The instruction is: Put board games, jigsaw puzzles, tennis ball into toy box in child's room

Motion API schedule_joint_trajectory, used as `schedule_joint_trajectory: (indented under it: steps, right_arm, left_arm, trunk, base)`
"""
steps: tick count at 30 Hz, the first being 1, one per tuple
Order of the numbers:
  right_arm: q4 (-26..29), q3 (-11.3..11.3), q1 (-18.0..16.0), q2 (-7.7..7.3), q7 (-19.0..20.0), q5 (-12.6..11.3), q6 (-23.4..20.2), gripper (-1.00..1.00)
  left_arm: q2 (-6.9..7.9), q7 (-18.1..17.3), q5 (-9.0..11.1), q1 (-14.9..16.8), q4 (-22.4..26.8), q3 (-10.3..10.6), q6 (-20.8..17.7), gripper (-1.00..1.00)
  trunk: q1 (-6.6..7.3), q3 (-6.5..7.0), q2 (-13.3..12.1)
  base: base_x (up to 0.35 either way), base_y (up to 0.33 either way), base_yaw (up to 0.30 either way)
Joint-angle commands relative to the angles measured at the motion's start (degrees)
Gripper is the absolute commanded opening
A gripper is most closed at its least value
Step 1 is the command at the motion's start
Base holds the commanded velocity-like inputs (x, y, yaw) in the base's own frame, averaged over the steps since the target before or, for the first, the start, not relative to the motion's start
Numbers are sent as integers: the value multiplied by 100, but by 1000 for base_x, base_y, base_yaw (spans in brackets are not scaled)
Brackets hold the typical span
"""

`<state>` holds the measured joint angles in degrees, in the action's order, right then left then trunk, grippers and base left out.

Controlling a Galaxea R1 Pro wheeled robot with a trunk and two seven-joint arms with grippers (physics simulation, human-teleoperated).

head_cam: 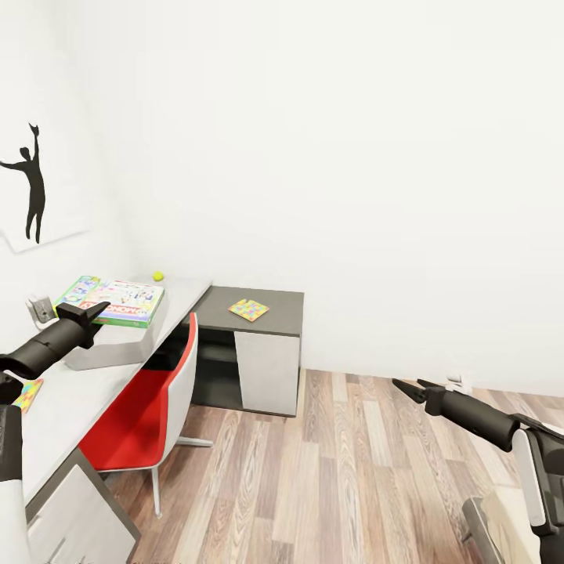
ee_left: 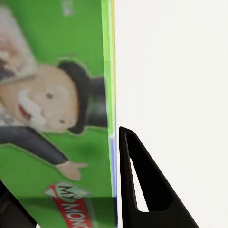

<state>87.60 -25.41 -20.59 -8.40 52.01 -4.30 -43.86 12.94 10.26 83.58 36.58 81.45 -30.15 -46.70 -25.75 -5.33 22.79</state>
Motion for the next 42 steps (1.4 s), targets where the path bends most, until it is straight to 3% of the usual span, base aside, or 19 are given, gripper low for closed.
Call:
schedule_joint_trajectory:
  steps: [1, 26, 42]
  right_arm:
    - [2, -4, -5, 0, -5, -44, -51, 100]
    - [9, 0, -3, 2, -6, -44, -43, 100]
    - [11, 3, -2, 4, -32, -39, 4, 100]
  left_arm:
    - [-2, 52, 64, 8, 1, -7, -24, -100]
    - [-53, 14, 88, 12, 33, 35, -23, -100]
    - [-56, -153, 65, 24, 2, 74, -8, -100]
  trunk:
    - [-4, -13, 13]
    - [-4, -13, 13]
    - [-4, -13, 13]
  base:
    - [0, 0, 152]
    - [2, -1, 245]
    - [197, -147, 55]
